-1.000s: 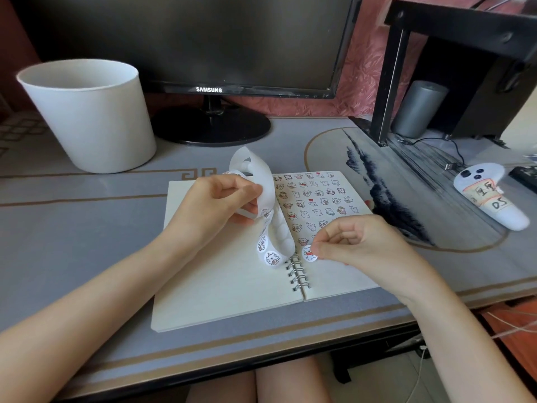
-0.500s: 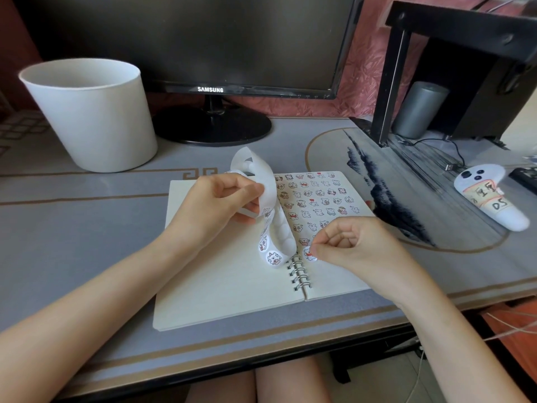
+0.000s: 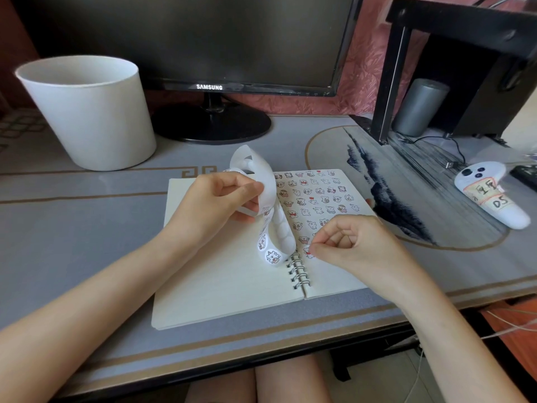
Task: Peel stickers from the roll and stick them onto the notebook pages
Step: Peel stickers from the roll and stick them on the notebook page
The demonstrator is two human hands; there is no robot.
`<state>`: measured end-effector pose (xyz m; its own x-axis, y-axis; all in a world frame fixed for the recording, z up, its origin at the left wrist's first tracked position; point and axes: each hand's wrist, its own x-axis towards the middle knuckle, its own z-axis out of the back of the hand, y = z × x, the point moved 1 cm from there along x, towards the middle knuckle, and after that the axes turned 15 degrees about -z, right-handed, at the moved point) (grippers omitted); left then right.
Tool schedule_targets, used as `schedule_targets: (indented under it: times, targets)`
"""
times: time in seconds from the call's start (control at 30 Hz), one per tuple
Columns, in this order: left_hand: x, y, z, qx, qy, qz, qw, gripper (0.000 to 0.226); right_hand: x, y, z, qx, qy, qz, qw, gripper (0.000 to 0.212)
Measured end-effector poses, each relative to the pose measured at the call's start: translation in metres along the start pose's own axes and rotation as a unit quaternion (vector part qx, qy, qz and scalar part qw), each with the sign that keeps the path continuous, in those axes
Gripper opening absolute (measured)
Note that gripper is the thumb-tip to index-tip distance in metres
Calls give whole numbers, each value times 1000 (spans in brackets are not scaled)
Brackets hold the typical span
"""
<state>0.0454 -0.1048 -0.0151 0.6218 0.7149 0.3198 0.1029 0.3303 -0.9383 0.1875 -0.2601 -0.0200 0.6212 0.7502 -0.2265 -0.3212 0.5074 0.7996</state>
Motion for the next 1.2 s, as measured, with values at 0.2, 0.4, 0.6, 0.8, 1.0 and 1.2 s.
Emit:
schedule_targets:
  times: [0.2, 0.4, 0.6, 0.8, 1.0, 1.2]
  targets:
    - [0, 0, 0, -1, -1, 2, 1000, 17, 1, -1, 1, -8, 0, 1, 1000, 11]
    - [0, 0, 0, 0, -1, -2, 1000, 17, 2, -1, 1, -7, 2, -2, 1000, 9]
    - [0, 1, 0, 1, 1, -4, 1000, 17, 6, -2, 2, 10, -5, 0, 1000, 10]
    - [0, 2, 0, 2, 1, -4, 1000, 17, 8, -3, -2, -1, -16, 6, 1000, 16]
    - [1, 2, 1, 3, 0, -6, 1000, 18, 10, -5, 1, 6, -13, 7, 1000, 17]
    - [1, 2, 0, 3, 1, -8, 1000, 18, 7, -3, 0, 23, -12, 4, 1000, 15]
